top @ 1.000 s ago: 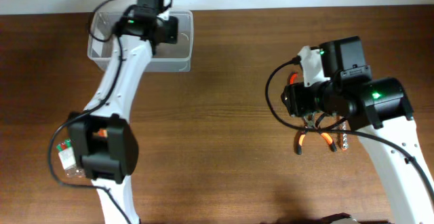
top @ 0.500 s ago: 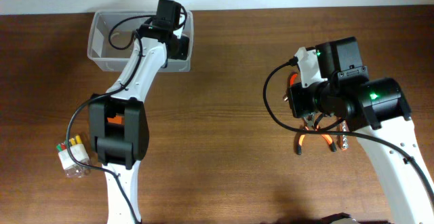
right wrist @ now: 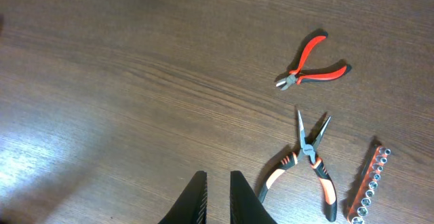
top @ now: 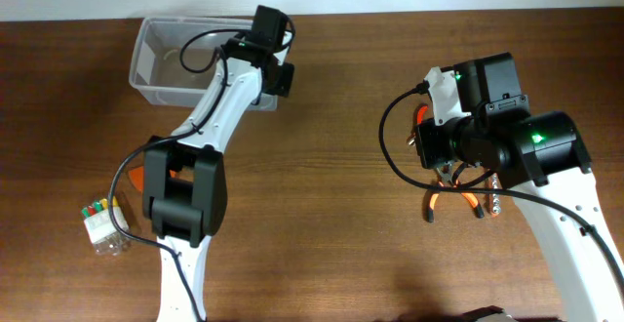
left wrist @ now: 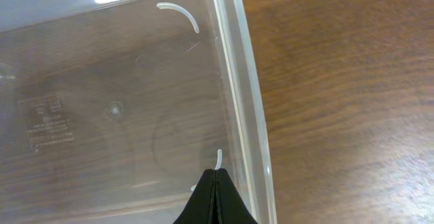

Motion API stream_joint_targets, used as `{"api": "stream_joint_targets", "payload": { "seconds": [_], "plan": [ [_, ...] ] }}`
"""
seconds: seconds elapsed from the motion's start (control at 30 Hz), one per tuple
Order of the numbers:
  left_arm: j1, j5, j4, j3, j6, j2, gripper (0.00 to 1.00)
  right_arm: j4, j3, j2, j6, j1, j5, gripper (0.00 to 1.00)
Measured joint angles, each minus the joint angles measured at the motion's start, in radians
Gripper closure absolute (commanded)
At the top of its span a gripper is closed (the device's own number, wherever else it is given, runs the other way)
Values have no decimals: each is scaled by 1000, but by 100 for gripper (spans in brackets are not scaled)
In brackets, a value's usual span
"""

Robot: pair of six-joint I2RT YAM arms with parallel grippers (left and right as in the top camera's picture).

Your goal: Pack container

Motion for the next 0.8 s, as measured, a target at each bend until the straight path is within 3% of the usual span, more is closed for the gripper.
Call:
{"api": "stream_joint_targets", "payload": {
  "seconds": [0.23,0.8],
  "plan": [
    [-34,18,-37,0,0,0,98,0,0,0,-1,0,0,88],
    [-104,233,-73,15,-42,0,98,0,0,0,-2,0,13,88]
  ]
}}
